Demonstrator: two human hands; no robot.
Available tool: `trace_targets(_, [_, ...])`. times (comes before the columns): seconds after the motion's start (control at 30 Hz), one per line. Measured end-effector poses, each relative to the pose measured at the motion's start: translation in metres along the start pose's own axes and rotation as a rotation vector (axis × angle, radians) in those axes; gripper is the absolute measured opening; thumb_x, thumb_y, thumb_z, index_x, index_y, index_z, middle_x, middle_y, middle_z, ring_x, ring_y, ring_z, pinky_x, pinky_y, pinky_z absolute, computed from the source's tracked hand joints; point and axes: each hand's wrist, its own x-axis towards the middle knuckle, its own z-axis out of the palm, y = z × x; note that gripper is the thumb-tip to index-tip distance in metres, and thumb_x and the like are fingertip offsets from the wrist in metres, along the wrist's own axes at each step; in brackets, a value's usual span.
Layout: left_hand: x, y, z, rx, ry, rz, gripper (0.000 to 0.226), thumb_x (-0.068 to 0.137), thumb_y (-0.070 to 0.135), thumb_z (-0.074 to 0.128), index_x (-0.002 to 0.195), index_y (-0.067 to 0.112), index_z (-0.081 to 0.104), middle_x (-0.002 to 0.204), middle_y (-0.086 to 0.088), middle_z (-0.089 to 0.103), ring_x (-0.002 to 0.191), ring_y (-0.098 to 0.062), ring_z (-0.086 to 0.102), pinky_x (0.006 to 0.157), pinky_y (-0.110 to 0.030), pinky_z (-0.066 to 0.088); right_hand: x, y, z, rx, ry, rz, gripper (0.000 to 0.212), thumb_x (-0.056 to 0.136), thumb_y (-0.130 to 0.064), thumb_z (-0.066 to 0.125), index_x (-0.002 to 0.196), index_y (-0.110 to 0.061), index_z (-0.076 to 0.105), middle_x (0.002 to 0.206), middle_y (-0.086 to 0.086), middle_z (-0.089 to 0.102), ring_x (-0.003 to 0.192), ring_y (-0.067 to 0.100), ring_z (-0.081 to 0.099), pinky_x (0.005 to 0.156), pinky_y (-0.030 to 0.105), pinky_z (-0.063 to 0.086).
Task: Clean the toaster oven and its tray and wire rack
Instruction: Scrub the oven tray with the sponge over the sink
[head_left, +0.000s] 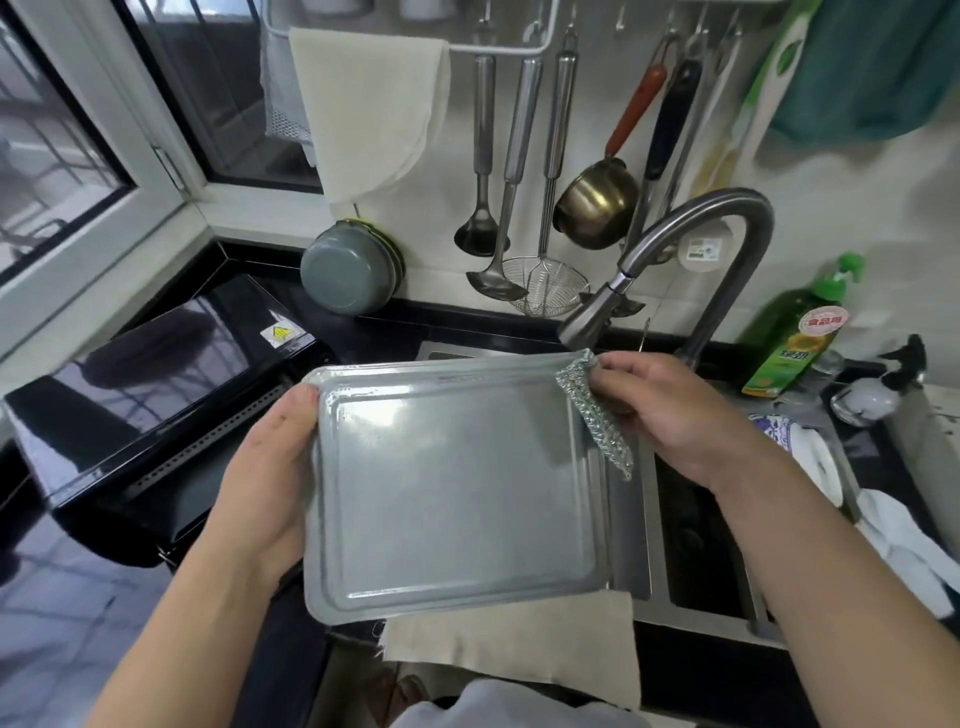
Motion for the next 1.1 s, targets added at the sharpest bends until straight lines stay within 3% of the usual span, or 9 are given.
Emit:
trace_targets(0.2, [-0.01,-0.004,0.005,-0.106,0.15,0.082,0.022,0.098,0.039,0.067,0.107,0.02,0.074,0.1,-0.005,0.075,0.088,-0.023,0.072,0.08,-0.042,0.061,-0.02,0.036,0.021,0.033,0.025,0.129,0.035,0.095,-0.044,0.062,0.098,-0.012,0.077,0.104,0.019,0.072,0.102,0.041,0.067,0.099,0.056,0.05])
trace_targets(0.33, [-0.01,-0.018,0.006,-0.188,0.287,0.038,0.023,0.101,0.041,0.064,0.106,0.021,0.073,0.11,-0.006,0.075,0.1,-0.027,0.07,0.089,-0.045,0.057,-0.029,0.062,0.034,0.218,0.124,0.212,0.028,0.1,-0.032,0.058,0.102,-0.012,0.078,0.107,0.017,0.073,0.105,0.038,0.068,0.101,0.053,0.05])
trace_targets(0.43, [-0.01,-0.025,0.014,-0.401,0.459,-0.029,0.031,0.104,0.039,0.06,0.122,0.016,0.072,0.123,-0.004,0.076,0.108,-0.024,0.075,0.091,-0.049,0.059,-0.03,0.069,0.05,0.18,0.271,0.176,0.02,0.1,-0.025,0.059,0.098,-0.015,0.076,0.098,0.014,0.074,0.095,0.03,0.07,0.086,0.043,0.052])
trace_targets(0.57, [-0.005,-0.026,0.029,-0.464,0.455,0.012,0.028,0.106,0.031,0.059,0.127,0.016,0.07,0.121,-0.003,0.077,0.109,-0.02,0.075,0.095,-0.046,0.06,-0.03,0.068,0.081,0.425,0.465,0.049,0.019,0.101,-0.027,0.056,0.097,-0.02,0.073,0.101,0.015,0.071,0.09,0.024,0.067,0.081,0.039,0.054])
trace_targets(0.7, [-0.01,-0.028,0.037,-0.452,0.468,0.067,0.024,0.106,0.028,0.056,0.123,0.019,0.071,0.121,-0.004,0.077,0.108,-0.022,0.076,0.086,-0.044,0.063,-0.019,0.054,0.065,0.994,0.433,0.084,0.024,0.092,-0.011,0.059,0.106,-0.019,0.076,0.115,0.01,0.073,0.111,0.027,0.069,0.095,0.039,0.055])
trace_targets(0.83, [-0.015,-0.033,0.04,-0.418,0.469,0.068,0.022,0.105,0.023,0.057,0.121,0.019,0.071,0.12,-0.004,0.077,0.11,-0.024,0.075,0.086,-0.044,0.063,-0.019,0.047,0.061,0.955,0.262,0.165,0.042,0.068,-0.04,0.081,0.098,-0.013,0.069,0.105,0.007,0.069,0.118,0.035,0.064,0.097,0.04,0.054])
trace_targets(0.9, [-0.021,-0.037,0.048,-0.364,0.445,0.05,0.024,0.107,0.025,0.053,0.12,0.019,0.072,0.12,-0.005,0.077,0.11,-0.024,0.075,0.082,-0.039,0.063,-0.013,0.036,0.063,0.925,0.343,0.211,0.031,0.076,-0.043,0.076,0.091,-0.017,0.07,0.101,0.009,0.07,0.115,0.039,0.065,0.09,0.045,0.057])
trace_targets(0.97, [-0.025,-0.038,0.053,-0.36,0.402,0.056,0.029,0.11,0.034,0.048,0.122,0.02,0.071,0.123,-0.005,0.076,0.111,-0.022,0.074,0.081,-0.036,0.062,-0.006,0.027,0.064,1.013,0.485,0.191,0.018,0.094,-0.023,0.061,0.094,-0.016,0.077,0.103,0.012,0.076,0.099,0.03,0.073,0.073,0.039,0.061])
trace_targets(1.1, [-0.026,-0.035,0.06,-0.431,0.411,0.037,0.029,0.111,0.035,0.047,0.121,0.02,0.07,0.122,-0.005,0.077,0.109,-0.023,0.075,0.083,-0.04,0.063,-0.013,0.012,0.081,0.916,0.538,0.151,0.03,0.1,-0.021,0.053,0.083,-0.022,0.078,0.084,0.0,0.077,0.073,0.014,0.075,0.057,0.025,0.058])
